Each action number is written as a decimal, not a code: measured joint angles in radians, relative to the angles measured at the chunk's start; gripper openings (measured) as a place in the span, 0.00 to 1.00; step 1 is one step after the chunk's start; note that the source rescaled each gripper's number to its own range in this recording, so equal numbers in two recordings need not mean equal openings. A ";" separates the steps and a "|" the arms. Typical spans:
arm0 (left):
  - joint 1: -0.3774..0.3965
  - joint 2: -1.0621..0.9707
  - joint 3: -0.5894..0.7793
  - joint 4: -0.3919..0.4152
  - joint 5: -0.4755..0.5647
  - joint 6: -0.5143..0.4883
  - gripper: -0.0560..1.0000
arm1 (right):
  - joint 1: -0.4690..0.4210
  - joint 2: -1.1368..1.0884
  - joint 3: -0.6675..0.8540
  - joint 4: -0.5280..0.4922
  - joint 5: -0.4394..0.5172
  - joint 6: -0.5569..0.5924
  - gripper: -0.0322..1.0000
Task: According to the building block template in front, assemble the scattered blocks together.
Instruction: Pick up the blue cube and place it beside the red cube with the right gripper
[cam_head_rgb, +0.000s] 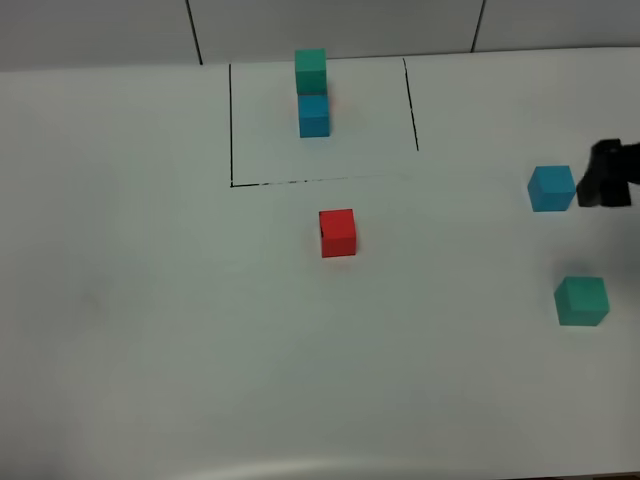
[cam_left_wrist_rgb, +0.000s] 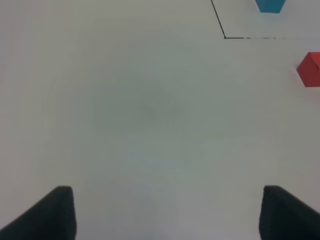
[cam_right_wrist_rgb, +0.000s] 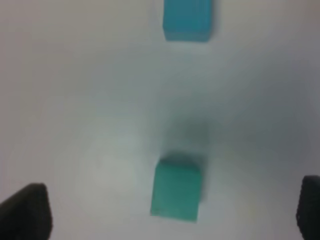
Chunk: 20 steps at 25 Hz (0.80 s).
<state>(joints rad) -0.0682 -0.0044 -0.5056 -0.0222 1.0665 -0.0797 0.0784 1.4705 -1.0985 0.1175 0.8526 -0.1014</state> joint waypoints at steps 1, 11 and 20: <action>0.000 0.000 0.000 0.000 0.000 0.000 0.71 | 0.013 0.056 -0.046 -0.009 -0.001 0.000 1.00; 0.000 0.000 0.000 0.000 0.000 0.000 0.71 | 0.048 0.502 -0.362 -0.051 -0.003 -0.010 1.00; 0.000 0.000 0.000 0.000 0.000 0.000 0.71 | 0.019 0.679 -0.511 -0.071 -0.009 -0.008 1.00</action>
<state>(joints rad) -0.0682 -0.0044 -0.5056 -0.0222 1.0665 -0.0797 0.0969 2.1500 -1.6091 0.0461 0.8432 -0.1096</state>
